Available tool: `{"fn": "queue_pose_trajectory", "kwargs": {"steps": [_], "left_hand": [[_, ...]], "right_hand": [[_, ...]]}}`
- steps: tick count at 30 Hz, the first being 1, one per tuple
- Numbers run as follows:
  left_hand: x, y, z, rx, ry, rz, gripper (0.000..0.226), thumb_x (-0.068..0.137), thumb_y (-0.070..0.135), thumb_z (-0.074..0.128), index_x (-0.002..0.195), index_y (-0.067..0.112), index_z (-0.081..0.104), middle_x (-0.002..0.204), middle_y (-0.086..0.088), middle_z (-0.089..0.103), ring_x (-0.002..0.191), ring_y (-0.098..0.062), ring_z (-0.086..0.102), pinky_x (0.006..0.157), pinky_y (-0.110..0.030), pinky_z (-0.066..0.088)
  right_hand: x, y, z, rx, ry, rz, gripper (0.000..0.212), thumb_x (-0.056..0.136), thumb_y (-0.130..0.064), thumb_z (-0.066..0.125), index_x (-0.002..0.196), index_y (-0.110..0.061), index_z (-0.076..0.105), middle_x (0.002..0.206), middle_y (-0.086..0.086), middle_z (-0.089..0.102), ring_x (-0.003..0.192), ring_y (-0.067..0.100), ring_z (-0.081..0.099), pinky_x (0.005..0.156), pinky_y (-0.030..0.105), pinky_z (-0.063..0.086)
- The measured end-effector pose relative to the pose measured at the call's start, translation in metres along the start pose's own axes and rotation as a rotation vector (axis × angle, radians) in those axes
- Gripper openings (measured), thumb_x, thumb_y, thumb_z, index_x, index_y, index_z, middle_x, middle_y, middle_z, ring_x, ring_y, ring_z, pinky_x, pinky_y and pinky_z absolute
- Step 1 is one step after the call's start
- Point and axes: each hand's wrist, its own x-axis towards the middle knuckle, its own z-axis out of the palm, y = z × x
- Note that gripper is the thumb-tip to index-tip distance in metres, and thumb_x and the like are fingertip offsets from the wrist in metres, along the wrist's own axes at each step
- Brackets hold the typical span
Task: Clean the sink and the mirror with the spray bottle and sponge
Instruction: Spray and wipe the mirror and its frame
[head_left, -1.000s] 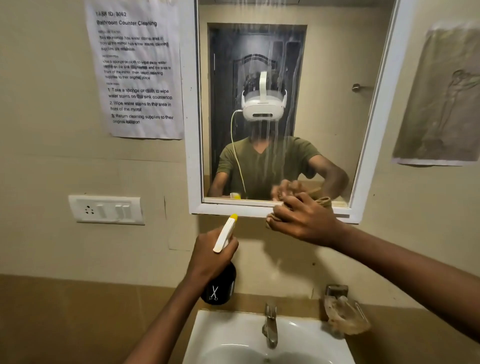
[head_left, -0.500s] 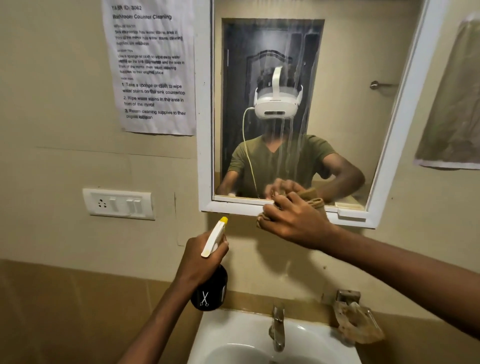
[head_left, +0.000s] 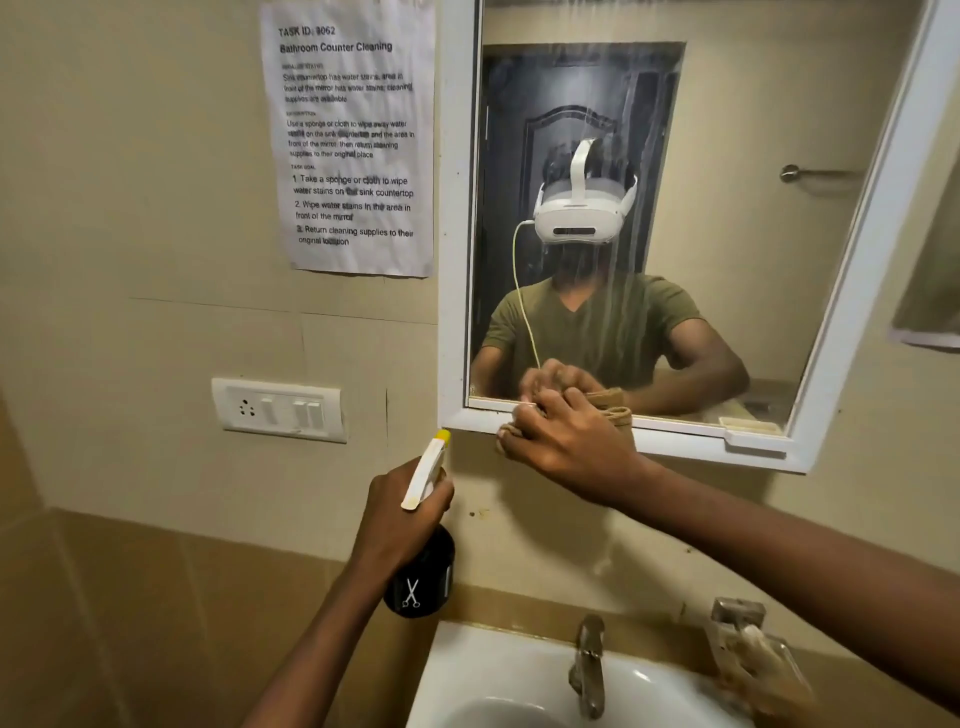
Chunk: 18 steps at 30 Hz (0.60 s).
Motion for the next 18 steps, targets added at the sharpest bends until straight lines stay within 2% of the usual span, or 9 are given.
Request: {"fn": "queue_pose_trajectory", "kwargs": {"steps": [3, 7, 10, 14, 16, 18], "left_hand": [[0.000, 0.006, -0.006, -0.021, 0.000, -0.017, 0.027, 0.071, 0.030, 0.050, 0.069, 0.004, 0.059, 0.064, -0.013, 0.066, 0.066, -0.031, 0.064, 0.065, -0.049, 0.051], [-0.003, 0.007, -0.024, -0.070, -0.005, -0.028, 0.020, 0.072, 0.030, 0.052, 0.067, 0.013, 0.060, 0.066, -0.008, 0.067, 0.064, -0.022, 0.063, 0.063, -0.039, 0.052], [-0.001, 0.008, -0.044, -0.111, -0.047, -0.042, 0.017, 0.072, 0.033, 0.055, 0.070, 0.017, 0.061, 0.073, -0.008, 0.069, 0.069, -0.024, 0.063, 0.063, -0.035, 0.049], [0.000, 0.015, -0.069, -0.114, -0.087, -0.036, 0.022, 0.070, 0.036, 0.055, 0.074, 0.016, 0.063, 0.079, -0.007, 0.071, 0.074, -0.023, 0.067, 0.065, -0.033, 0.049], [0.001, 0.019, -0.077, -0.112, -0.119, -0.037, 0.024, 0.070, 0.037, 0.055, 0.076, 0.015, 0.062, 0.082, -0.008, 0.071, 0.076, -0.023, 0.067, 0.064, -0.031, 0.047], [0.004, 0.025, -0.081, -0.123, -0.128, -0.048, 0.026, 0.072, 0.039, 0.055, 0.077, 0.015, 0.064, 0.081, -0.003, 0.073, 0.074, -0.017, 0.067, 0.062, -0.025, 0.047]], "right_hand": [[-0.005, 0.003, -0.004, -0.009, 0.002, -0.009, 0.018, 0.097, -0.012, 0.048, 0.094, -0.015, 0.065, 0.087, 0.011, 0.062, 0.073, 0.030, 0.055, 0.059, 0.039, 0.040], [0.001, -0.005, -0.002, -0.011, -0.022, 0.028, 0.009, 0.091, -0.011, 0.057, 0.097, -0.013, 0.064, 0.088, 0.012, 0.061, 0.072, 0.029, 0.053, 0.058, 0.040, 0.041], [0.016, -0.025, 0.008, 0.001, 0.005, 0.079, 0.011, 0.087, -0.012, 0.063, 0.098, -0.014, 0.065, 0.088, 0.011, 0.061, 0.073, 0.029, 0.054, 0.060, 0.040, 0.042], [0.075, -0.042, 0.021, 0.030, 0.082, 0.283, 0.013, 0.081, -0.011, 0.068, 0.093, -0.015, 0.064, 0.082, 0.008, 0.059, 0.069, 0.028, 0.053, 0.058, 0.037, 0.040], [0.104, -0.026, 0.016, -0.012, 0.129, 0.425, 0.012, 0.082, -0.012, 0.067, 0.094, -0.016, 0.066, 0.082, 0.009, 0.060, 0.071, 0.029, 0.055, 0.062, 0.038, 0.041], [0.118, -0.010, 0.012, -0.016, 0.156, 0.495, 0.013, 0.086, -0.012, 0.063, 0.098, -0.015, 0.067, 0.085, 0.010, 0.062, 0.075, 0.031, 0.056, 0.064, 0.039, 0.045]]}}
